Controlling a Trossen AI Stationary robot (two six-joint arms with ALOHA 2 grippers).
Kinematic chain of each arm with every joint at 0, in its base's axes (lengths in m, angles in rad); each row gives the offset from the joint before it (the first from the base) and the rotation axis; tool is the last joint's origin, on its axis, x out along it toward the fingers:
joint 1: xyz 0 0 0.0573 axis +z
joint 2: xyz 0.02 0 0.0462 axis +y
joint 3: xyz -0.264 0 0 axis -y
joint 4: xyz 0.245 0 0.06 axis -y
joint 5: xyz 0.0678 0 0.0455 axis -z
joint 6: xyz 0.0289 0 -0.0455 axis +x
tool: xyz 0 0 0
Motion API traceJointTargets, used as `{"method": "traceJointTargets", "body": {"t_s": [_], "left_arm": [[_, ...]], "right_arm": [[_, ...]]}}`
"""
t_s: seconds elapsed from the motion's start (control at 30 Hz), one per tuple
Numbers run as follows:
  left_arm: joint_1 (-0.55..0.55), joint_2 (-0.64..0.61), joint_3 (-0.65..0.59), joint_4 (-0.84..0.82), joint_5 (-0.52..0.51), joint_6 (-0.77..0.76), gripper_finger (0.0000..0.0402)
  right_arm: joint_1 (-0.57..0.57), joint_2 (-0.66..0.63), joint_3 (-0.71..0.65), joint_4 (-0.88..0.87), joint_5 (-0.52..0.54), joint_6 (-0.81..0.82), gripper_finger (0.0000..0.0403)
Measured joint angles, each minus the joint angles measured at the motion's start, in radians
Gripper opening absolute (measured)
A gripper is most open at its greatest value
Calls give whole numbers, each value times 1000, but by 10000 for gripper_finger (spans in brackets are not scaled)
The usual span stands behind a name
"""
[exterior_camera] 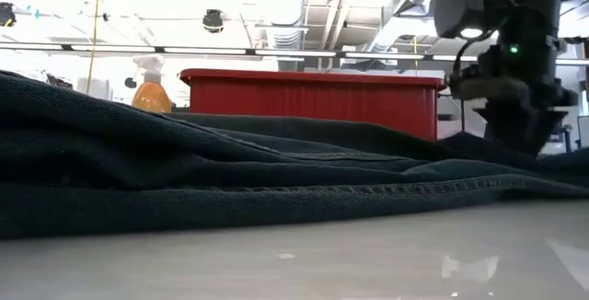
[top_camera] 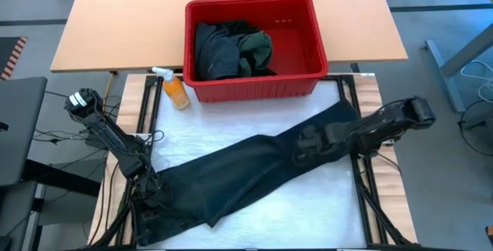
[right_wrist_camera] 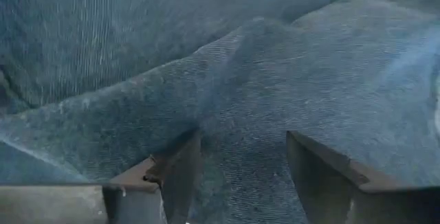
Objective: Fold Laundry from Bin
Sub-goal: Fold the blue pants
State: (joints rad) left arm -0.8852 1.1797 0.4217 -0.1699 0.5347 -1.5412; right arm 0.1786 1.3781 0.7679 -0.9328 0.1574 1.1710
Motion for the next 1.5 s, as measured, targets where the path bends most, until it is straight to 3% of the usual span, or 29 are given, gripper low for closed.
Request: {"method": "traceJointTargets", "body": {"t_s": [0.17,0.37,0.57,0.7,1.2,1.33,1.5], "left_arm": [[0,0,0,1,9,-5,224],[1,0,-1,3,30,4,224],[3,0,-1,3,34,10,224],[3,0,-1,3,25,-4,224],[3,0,-1,3,9,-1,224],[3,0,-1,3,7,-3,224],[3,0,-1,3,6,-7,224]], "right_arm": [[8,19,72,-105,23,-17,244],[-171,-111,166,-296,145,-44,244],[-473,-218,87,-226,151,-196,244],[-594,-217,-3,-70,54,-322,244],[-605,-118,-139,79,-12,-456,242],[-610,-102,-157,115,-77,-465,193],[-611,-135,-152,80,-83,-464,45]]}}
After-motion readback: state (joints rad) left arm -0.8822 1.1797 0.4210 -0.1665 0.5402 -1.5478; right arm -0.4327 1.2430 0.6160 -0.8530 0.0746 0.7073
